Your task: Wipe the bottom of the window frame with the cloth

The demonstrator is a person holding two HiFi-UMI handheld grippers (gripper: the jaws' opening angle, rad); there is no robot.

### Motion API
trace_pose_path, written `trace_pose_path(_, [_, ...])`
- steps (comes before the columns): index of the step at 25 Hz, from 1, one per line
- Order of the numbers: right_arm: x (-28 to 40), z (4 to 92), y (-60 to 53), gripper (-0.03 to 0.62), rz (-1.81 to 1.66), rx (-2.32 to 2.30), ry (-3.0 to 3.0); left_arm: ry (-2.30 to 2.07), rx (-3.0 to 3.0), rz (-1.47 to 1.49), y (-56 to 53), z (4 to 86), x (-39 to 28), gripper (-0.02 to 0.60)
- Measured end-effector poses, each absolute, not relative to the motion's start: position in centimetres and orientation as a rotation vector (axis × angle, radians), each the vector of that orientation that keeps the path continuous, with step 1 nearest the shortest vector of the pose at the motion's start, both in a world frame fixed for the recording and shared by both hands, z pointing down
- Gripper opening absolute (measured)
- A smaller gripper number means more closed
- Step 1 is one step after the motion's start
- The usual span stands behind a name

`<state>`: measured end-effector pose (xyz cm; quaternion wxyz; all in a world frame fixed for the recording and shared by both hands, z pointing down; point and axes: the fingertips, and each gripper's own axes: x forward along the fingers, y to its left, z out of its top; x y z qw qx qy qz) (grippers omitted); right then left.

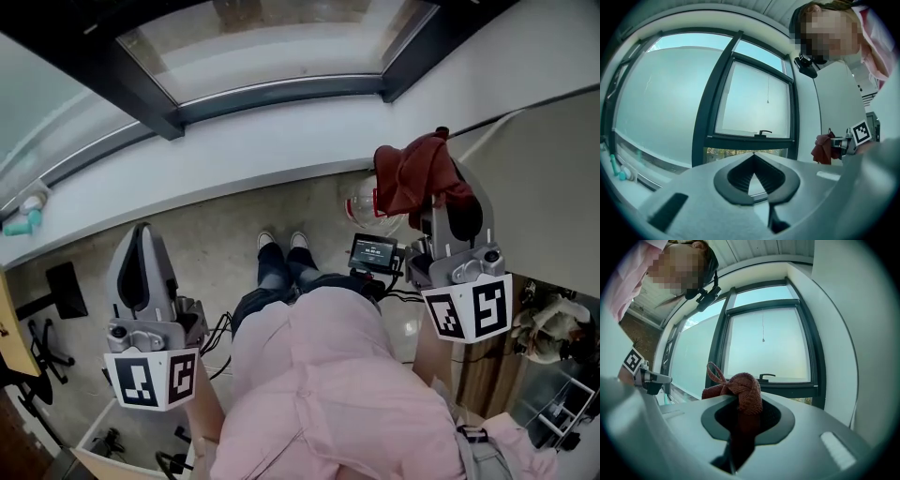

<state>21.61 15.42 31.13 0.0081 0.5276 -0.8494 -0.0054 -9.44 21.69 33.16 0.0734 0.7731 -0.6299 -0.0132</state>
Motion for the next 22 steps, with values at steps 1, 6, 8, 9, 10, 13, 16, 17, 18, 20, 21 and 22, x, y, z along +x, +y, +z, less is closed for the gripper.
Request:
trace_pose_path(1, [21.5, 31.1, 15.8, 0.057, -0.027, 1.652, -2.647, -1.882, 2.333, -0.043, 21.6, 33.1, -9.4, -0.003])
trace_pose_path(6, [22.1, 31.5, 16.9, 0.057, -0.018, 1.678, -2.602, -1.802, 2.416, -0.07, 20.7, 32.5, -7.6, -0.003])
trace_pose_path(8, [23.0, 31.5, 17.1, 0.057, -0.014, 1.714, -2.589, -1.775, 2.436, -0.067, 20.1, 32.6, -6.9, -0.003])
trace_pose_path(9, [23.4, 31.5, 17.1, 0.057, -0.013, 1.73, -2.579, -1.77, 2.436, -0.062, 19.9, 32.8, -6.9, -0.003])
trace_pose_path(10, [23.6, 31.6, 17.1, 0.057, -0.012, 1.743, -2.57, -1.771, 2.428, -0.057, 19.6, 33.1, -7.1, -0.003])
trace_pose_path(13, [23.8, 31.7, 17.3, 0.057, -0.009, 1.763, -2.552, -1.783, 2.397, -0.058, 19.2, 33.3, -8.0, -0.003])
trace_pose_path(16, [23.7, 31.5, 17.9, 0.057, -0.01, 1.775, -2.543, -1.761, 2.424, -0.06, 19.2, 32.9, -7.8, -0.003])
trace_pose_path(17, [23.6, 31.6, 17.9, 0.057, -0.008, 1.777, -2.541, -1.751, 2.435, -0.058, 19.2, 32.8, -7.7, -0.003])
trace_pose_path(18, [23.5, 31.7, 17.8, 0.057, -0.004, 1.776, -2.54, -1.744, 2.441, -0.058, 19.1, 32.9, -7.6, -0.003])
trace_pose_path(20, [22.9, 31.9, 17.4, 0.057, -0.001, 1.759, -2.538, -1.738, 2.434, -0.061, 19.0, 33.2, -7.9, -0.003])
trace_pose_path(21, [22.4, 32.1, 17.2, 0.057, -0.004, 1.742, -2.538, -1.739, 2.425, -0.064, 19.0, 33.4, -8.2, -0.003])
trace_pose_path(22, [21.8, 32.1, 17.0, 0.057, -0.008, 1.722, -2.541, -1.741, 2.417, -0.067, 19.0, 33.5, -8.5, -0.003])
